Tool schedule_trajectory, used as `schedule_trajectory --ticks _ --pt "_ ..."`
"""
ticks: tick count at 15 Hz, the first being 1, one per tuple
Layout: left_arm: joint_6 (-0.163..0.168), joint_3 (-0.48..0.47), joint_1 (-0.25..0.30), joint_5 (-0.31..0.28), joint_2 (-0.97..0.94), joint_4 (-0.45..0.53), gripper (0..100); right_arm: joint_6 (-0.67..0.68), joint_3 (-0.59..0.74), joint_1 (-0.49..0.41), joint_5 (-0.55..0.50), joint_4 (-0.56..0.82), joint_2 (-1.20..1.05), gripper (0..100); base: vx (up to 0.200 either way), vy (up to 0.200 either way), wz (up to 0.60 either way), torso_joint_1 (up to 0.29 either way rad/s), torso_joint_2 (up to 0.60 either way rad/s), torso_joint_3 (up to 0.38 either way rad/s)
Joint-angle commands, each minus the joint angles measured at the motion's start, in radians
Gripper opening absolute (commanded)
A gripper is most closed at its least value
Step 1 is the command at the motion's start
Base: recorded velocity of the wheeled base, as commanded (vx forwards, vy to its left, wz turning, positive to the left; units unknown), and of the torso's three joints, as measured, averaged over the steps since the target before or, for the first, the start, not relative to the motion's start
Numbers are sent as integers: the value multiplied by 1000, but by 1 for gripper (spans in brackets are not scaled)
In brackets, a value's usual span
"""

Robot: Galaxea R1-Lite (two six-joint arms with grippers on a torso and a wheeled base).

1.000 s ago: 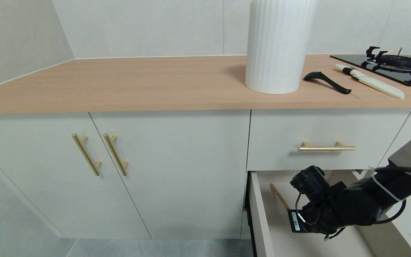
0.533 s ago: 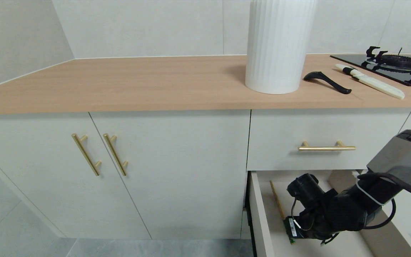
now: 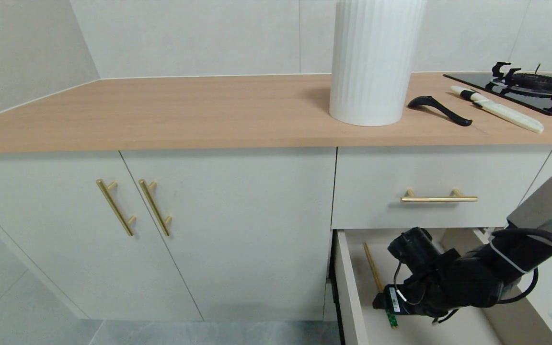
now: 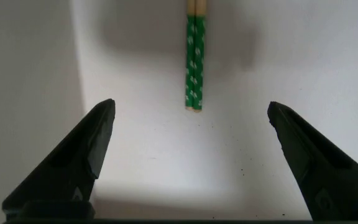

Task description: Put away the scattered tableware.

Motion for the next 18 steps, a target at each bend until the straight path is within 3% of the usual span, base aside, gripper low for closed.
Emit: schedule_trajectory --ticks 1,3,7,9,15,18 --pt "0 0 0 0 0 0 100 -3 9 -4 -1 5 -123 100 0 0 0 0 0 0" --pt "0 0 0 0 0 0 100 -12 12 -38 1 66 -269 100 0 0 0 0 0 0" --pt "0 0 0 0 0 0 100 -69 -158 -128 11 502 -595 100 0 0 0 0 0 0" --pt "0 0 0 0 0 0 100 -128 -207 -187 10 609 -695 100 0 0 0 0 0 0" --pt "0 0 0 0 0 0 100 -184 -200 -216 11 611 -749 100 0 0 0 0 0 0" --pt "0 0 0 0 0 0 100 -197 -187 -216 11 609 -750 100 0 0 0 59 -224 -209"
